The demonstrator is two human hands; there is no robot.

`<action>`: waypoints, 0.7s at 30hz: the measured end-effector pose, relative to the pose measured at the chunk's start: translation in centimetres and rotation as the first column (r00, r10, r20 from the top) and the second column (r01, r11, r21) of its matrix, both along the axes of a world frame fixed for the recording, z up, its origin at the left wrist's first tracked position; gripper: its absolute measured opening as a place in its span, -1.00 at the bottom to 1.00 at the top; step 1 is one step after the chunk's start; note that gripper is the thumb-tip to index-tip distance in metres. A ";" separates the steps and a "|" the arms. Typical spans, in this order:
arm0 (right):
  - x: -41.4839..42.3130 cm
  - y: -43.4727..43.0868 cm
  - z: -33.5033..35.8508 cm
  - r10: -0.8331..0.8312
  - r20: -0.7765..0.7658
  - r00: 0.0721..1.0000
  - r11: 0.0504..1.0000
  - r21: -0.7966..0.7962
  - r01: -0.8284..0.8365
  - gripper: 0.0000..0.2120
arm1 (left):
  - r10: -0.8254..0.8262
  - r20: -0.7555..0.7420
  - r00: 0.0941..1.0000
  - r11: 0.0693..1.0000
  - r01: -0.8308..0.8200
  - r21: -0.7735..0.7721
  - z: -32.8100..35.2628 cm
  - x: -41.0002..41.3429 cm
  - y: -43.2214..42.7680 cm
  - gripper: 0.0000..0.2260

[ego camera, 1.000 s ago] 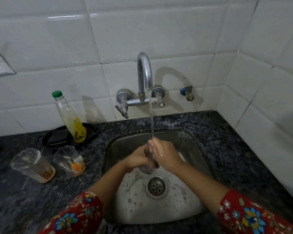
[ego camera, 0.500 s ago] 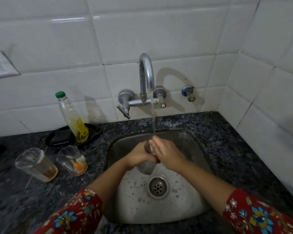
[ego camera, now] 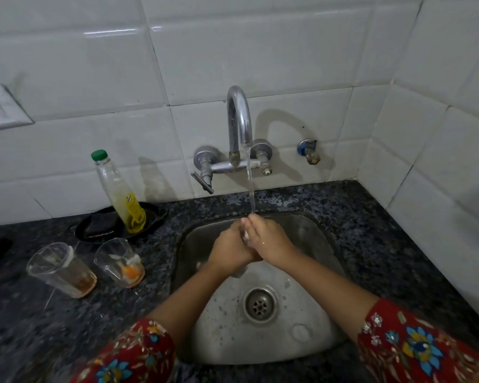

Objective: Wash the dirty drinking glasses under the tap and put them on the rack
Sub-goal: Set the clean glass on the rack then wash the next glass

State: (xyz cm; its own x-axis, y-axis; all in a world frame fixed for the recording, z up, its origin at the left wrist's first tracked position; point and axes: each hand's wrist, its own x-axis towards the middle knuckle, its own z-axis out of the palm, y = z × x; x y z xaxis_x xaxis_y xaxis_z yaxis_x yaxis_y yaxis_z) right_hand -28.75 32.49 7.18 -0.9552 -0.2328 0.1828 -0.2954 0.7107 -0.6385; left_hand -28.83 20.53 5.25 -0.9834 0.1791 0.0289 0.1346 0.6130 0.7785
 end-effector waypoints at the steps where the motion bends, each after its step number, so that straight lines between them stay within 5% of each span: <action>1: 0.1 0.2 0.1 0.026 -0.023 0.999 0.999 -0.046 -0.027 -0.76 | -0.072 0.036 0.997 0.992 0.068 0.109 0.0 -0.2 -0.3 -0.62; 4: 0.7 1.1 0.3 0.084 -0.030 0.996 0.972 -0.216 -0.089 -0.75 | -0.391 0.289 0.874 0.849 0.222 0.480 0.9 -1.1 -2.4 -0.67; 6: 0.6 1.1 0.3 0.051 -0.027 0.998 0.963 -0.264 -0.057 -0.73 | -0.439 0.386 0.811 0.815 0.179 0.551 1.2 -1.1 -2.6 -0.69; 9: -0.1 0.7 0.3 -0.027 -0.019 0.999 0.997 -0.070 0.026 -0.71 | -0.097 0.204 0.974 0.990 0.073 0.125 1.1 -0.3 -0.5 -0.58; 11: -0.2 0.6 0.4 -0.072 -0.043 0.996 0.997 -0.006 0.072 -0.71 | 0.021 0.029 0.999 0.997 -0.018 -0.074 0.9 -0.2 0.2 -0.48; 14: 0.4 0.8 0.7 -0.014 -0.081 0.997 0.985 -0.173 0.000 -0.76 | -0.282 0.218 0.934 0.923 0.202 0.329 1.3 -1.2 -1.2 -0.61; 16: 0.6 1.0 0.3 0.039 -0.039 0.999 0.966 -0.253 -0.047 -0.74 | -0.428 0.346 0.835 0.823 0.202 0.531 1.6 -1.4 -2.1 -0.79; 18: 0.3 0.9 0.1 0.028 0.001 1.000 0.977 -0.212 -0.027 -0.73 | -0.318 0.317 0.893 0.901 0.181 0.395 1.3 -0.7 -1.5 -0.80; 20: -0.3 0.7 0.1 0.005 0.032 0.999 0.979 -0.202 0.002 -0.71 | -0.086 0.104 0.991 0.996 0.085 0.021 0.9 -0.3 -0.4 -0.63; 21: -0.3 0.6 0.1 0.001 0.051 0.999 0.970 -0.242 0.011 -0.70 | -0.034 0.032 0.999 0.999 0.035 -0.040 0.8 -0.3 -0.2 -0.58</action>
